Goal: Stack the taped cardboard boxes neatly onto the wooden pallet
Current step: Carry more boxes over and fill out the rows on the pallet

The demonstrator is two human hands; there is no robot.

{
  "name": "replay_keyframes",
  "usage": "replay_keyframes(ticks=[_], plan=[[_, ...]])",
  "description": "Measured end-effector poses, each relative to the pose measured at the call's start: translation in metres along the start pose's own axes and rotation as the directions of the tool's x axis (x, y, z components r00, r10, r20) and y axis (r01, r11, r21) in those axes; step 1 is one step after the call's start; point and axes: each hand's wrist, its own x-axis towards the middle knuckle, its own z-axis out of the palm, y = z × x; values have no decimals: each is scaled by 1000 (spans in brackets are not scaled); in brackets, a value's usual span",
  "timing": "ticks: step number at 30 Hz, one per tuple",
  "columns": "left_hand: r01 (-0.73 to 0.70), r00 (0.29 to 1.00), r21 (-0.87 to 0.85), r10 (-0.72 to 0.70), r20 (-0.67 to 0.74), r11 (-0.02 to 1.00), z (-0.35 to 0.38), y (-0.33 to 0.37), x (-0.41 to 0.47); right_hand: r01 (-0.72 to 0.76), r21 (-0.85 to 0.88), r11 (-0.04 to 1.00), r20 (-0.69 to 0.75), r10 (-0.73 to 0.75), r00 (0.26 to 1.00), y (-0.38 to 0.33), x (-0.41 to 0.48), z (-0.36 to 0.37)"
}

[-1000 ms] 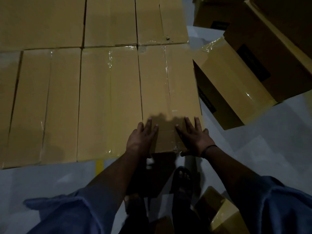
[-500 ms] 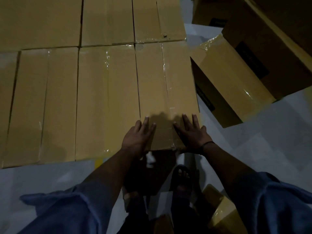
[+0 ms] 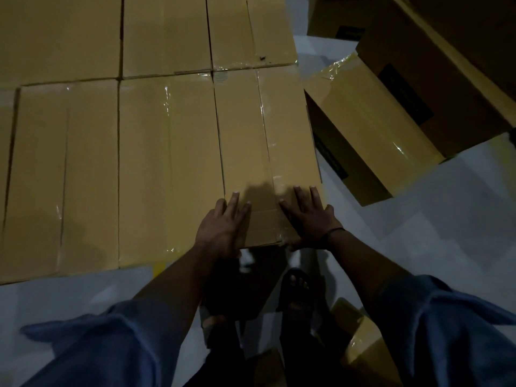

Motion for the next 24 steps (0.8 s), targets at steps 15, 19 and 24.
replay_keyframes(ticks=[15,19,24], plan=[[105,978,-182,-135,-161,978,-225,44,-104,-151,396,906,-293,281,914,-64,-157,-192],[84,964,-307,-155,-215,948,-286,63,-149,-149,575,804,-295,374,879,-86,-219,-237],[10,962,-369,-109,-249,929,-337,84,-187,-126,668,734,-316,433,844,-106,-285,-270]])
